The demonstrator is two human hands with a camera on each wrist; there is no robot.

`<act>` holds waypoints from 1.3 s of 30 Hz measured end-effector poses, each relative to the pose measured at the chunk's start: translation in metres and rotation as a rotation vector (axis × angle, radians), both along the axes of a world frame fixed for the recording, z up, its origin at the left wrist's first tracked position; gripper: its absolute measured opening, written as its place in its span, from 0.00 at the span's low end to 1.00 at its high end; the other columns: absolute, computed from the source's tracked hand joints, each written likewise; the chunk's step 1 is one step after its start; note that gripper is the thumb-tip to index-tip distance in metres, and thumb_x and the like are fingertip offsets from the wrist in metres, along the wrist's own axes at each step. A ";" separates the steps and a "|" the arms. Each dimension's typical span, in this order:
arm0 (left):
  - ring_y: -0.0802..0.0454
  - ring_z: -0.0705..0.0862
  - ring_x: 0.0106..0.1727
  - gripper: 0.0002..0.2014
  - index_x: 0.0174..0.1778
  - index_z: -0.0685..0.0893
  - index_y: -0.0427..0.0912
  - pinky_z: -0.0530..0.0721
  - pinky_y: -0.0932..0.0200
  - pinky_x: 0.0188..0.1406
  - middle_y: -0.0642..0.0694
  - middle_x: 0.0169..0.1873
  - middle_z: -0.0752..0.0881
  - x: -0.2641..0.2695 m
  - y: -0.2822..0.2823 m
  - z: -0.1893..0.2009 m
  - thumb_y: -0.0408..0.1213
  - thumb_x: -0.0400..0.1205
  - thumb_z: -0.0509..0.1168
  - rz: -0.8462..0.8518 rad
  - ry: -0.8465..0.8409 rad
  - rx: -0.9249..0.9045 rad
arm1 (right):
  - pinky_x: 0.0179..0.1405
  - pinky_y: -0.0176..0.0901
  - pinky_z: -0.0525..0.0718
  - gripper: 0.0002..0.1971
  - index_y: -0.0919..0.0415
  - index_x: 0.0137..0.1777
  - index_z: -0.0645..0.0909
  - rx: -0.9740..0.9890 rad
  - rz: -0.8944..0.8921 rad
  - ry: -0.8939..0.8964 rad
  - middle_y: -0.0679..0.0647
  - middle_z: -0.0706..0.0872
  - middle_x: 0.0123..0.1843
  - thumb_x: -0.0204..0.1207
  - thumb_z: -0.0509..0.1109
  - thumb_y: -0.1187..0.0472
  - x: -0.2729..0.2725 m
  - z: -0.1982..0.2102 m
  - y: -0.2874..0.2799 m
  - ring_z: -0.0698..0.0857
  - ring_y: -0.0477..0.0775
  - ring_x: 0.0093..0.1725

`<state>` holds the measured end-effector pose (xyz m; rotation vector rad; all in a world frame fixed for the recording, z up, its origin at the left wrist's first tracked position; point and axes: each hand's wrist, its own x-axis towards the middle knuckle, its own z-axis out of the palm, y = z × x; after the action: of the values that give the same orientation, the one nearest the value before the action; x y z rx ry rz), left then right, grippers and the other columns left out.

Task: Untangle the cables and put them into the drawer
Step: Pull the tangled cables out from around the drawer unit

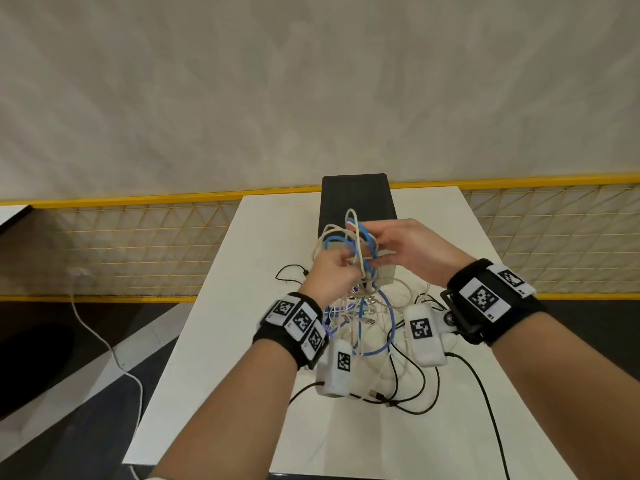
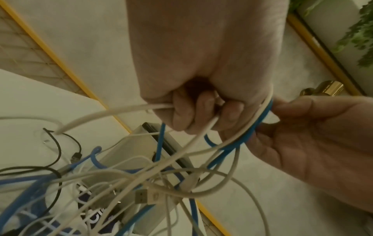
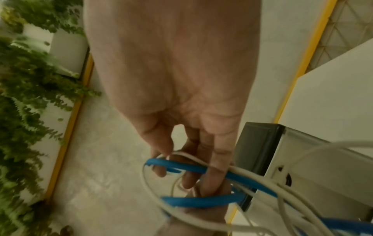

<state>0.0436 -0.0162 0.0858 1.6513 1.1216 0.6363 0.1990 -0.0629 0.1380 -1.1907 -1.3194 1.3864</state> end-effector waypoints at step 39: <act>0.55 0.81 0.49 0.12 0.43 0.91 0.52 0.74 0.58 0.49 0.53 0.49 0.90 -0.041 0.013 0.089 0.43 0.86 0.62 0.039 0.306 0.520 | 0.60 0.47 0.80 0.18 0.56 0.66 0.79 0.376 -0.311 -0.890 0.57 0.76 0.59 0.76 0.72 0.58 -0.006 -0.074 0.008 0.81 0.55 0.53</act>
<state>0.0029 -0.0027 0.1746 2.2327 1.2770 0.7622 0.1933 -0.0549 0.0645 -1.7229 -1.7725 0.3232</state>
